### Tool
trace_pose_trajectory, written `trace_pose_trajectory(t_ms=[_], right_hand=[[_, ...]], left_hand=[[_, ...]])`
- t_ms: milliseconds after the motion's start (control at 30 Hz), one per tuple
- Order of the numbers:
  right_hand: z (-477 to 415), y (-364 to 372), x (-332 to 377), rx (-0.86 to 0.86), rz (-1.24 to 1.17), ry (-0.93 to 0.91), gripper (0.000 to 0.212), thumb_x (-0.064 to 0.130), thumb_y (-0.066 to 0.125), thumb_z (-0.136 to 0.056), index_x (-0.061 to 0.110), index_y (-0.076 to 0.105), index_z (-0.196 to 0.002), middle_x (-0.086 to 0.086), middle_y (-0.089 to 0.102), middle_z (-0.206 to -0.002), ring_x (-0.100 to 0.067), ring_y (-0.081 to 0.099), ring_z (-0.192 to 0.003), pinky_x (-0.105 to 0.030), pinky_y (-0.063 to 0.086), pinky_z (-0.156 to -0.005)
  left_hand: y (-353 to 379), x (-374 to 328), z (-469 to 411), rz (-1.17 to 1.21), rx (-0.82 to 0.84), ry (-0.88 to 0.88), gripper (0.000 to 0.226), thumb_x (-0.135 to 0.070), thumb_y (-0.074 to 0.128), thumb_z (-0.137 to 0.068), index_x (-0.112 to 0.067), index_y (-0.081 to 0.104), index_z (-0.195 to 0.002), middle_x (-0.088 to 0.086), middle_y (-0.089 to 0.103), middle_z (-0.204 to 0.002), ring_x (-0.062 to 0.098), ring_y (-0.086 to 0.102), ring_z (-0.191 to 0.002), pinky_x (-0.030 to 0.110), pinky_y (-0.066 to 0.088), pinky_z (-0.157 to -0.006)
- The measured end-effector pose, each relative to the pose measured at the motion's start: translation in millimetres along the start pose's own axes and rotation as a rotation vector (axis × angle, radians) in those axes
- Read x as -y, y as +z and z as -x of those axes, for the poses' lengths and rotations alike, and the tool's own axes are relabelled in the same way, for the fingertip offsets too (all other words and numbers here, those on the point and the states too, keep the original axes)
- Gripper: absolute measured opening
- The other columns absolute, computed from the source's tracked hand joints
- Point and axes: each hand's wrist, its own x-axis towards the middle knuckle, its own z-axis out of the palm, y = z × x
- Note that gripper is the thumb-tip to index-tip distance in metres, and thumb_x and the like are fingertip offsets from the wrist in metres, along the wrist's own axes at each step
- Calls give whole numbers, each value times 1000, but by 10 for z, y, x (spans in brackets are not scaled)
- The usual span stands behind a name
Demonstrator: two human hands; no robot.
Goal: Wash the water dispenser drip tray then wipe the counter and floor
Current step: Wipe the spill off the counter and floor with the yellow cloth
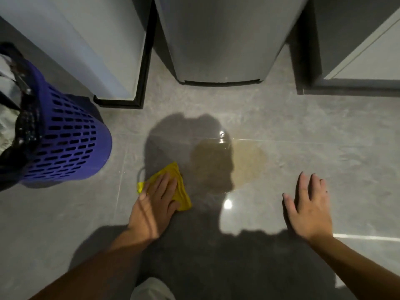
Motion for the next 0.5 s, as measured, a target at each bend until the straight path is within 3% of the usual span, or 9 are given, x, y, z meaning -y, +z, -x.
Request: trace_pose_trajectory(t_ms=[100,167,333,500], right_hand=[[-2,96,80,-61,39,23,80,58,23,-101,15,9,-167,-21,8,-173,-39,3,-160,-54,10,-129],[-3,153,69,-97,57,33,79,56,25,-101,15,12,-167,-21,11,-172,-39,6,-160,-53,11,-129],[-39,280,-47,-142,111,8,80,57,25,-101,16,7,-167,-20,9,-173,-39,4,-160,-53,10,-129],[-77,350,-98,-179,102,-6,79,57,24,-101,17,6,-167,-20,9,-173,-39,4,-160,-53,10,-128]], left_hand=[[-96,11,-435,48,-18,-190,77,-53,37,-94,-4,47,-153,23,41,-161,41,39,-150,59,35,-118],[-129,84,-719,59,30,-177,87,-62,32,-92,-7,38,-159,20,31,-167,39,29,-155,59,27,-121],[-280,96,-1446,-155,125,100,92,-71,22,-90,-17,25,-164,13,20,-172,32,19,-159,54,19,-125],[-183,-666,-1761,-209,130,413,86,-70,23,-96,-21,14,-166,10,8,-175,32,8,-161,56,10,-128]])
